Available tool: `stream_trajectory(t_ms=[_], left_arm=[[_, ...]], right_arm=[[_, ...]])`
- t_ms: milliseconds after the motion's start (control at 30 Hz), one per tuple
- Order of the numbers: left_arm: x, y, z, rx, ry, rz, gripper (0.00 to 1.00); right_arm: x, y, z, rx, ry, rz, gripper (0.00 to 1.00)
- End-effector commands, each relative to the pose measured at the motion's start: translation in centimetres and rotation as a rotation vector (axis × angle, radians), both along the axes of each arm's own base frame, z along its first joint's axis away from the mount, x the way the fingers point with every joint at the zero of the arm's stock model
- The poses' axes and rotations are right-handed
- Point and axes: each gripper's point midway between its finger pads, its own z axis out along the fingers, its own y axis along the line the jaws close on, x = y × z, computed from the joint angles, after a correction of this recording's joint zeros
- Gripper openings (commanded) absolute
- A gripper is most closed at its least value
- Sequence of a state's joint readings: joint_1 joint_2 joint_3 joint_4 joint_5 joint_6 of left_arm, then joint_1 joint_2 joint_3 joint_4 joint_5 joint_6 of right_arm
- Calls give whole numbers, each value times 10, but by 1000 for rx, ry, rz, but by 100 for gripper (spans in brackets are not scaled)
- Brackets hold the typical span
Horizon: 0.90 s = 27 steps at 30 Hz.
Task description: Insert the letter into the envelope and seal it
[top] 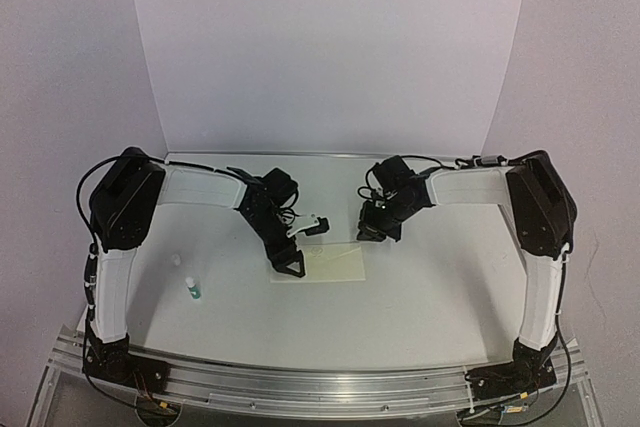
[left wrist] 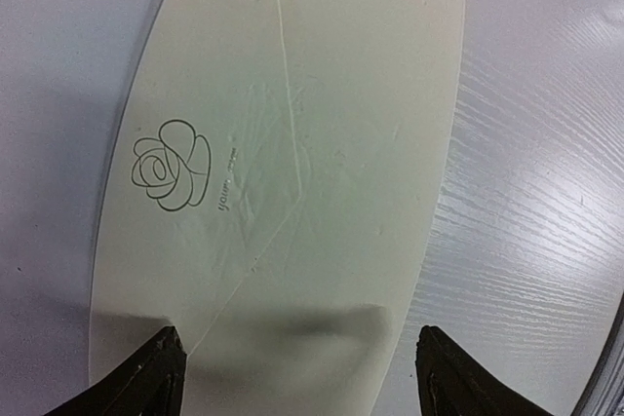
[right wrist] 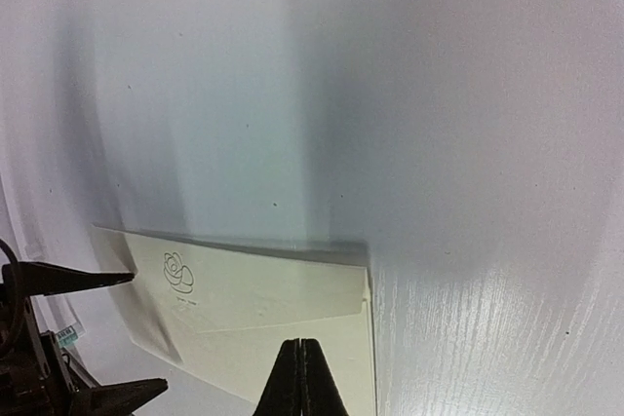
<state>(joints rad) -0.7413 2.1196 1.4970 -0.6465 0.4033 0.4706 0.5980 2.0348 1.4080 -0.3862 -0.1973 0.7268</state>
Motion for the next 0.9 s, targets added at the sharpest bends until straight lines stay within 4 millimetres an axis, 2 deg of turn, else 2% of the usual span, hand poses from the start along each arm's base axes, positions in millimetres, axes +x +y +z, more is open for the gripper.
stream_trajectory(t_ms=[0,67,133,200,300,367,467,633,667,733,867], left_arm=[[10,-11,68,-96,-56,9,82],[13,-16,102,-168,-85,-5,82],[17,-11,144,-257,-108,-4,82],[26,6,179,-323,-91,41,83],[46,46,216,-401,-72,166,87],[62,79,233,-409,-109,256,89],[76,128,253,-440,-141,397,90],[76,205,260,-470,-170,604,91],[73,216,257,-472,-168,631,92],[65,227,256,-481,-171,661,91],[50,231,247,-498,-140,676,91]], right_arm=[[1,7,49,36,-97,77,7],[0,13,67,39,-167,140,25],[-5,22,92,43,-260,221,53],[-15,40,118,50,-367,336,82],[-43,85,147,54,-567,587,88],[-69,124,162,111,-702,747,89],[-100,180,169,229,-834,890,91],[-138,264,146,335,-873,1020,92],[-144,277,140,345,-880,1033,92],[-150,302,125,356,-911,1039,92],[-141,323,96,340,-929,997,92]])
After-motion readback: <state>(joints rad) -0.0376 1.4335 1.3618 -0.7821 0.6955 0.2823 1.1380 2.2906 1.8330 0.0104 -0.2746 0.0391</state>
